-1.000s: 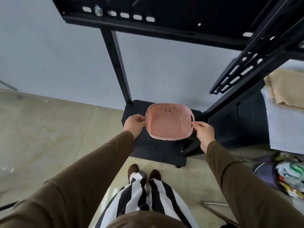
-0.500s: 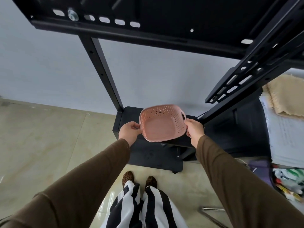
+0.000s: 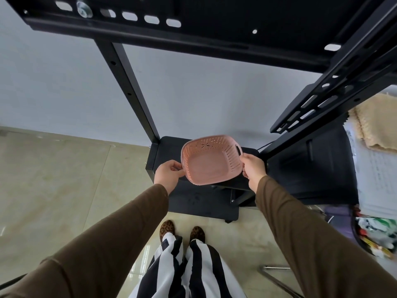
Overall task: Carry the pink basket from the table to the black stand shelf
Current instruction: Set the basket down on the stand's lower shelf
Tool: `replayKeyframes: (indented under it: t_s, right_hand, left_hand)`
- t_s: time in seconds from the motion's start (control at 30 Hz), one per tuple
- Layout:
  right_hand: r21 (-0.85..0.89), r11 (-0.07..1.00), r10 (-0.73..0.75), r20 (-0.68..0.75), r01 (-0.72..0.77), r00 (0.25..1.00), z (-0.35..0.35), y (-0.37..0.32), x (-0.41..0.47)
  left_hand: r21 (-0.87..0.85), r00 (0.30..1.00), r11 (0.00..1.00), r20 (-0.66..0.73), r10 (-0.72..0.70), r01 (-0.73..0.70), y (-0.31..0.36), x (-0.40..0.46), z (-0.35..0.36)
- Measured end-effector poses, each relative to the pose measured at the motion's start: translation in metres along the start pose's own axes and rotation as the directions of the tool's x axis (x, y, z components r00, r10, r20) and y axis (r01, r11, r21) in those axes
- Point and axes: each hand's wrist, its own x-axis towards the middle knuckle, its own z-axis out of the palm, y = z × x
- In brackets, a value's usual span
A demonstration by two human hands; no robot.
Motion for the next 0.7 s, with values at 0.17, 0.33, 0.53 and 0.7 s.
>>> replayKeyframes:
  t_s: [0.17, 0.33, 0.53, 0.7]
  right_hand:
    - [-0.038, 0.997, -0.072, 0.019, 0.072, 0.997, -0.003, 0.003, 0.008]
    - [-0.154, 0.977, -0.152, -0.037, 0.145, 0.988, -0.007, -0.002, 0.014]
    - [-0.260, 0.950, -0.193, -0.055, 0.173, 0.980, -0.010, -0.003, 0.020]
    - [-0.300, 0.938, -0.191, -0.030, 0.173, 0.981, -0.008, -0.002, 0.023]
  left_hand:
    - [-0.021, 1.000, 1.000, 0.011, -0.023, 0.023, -0.006, -0.001, 0.001]
    - [-0.066, 0.998, 0.997, -0.018, -0.052, 0.051, -0.009, -0.004, 0.002]
    - [-0.094, 0.998, 0.994, -0.025, -0.063, 0.060, -0.006, -0.004, 0.005]
    - [-0.102, 0.998, 0.993, -0.032, -0.056, 0.052, -0.002, -0.002, 0.008]
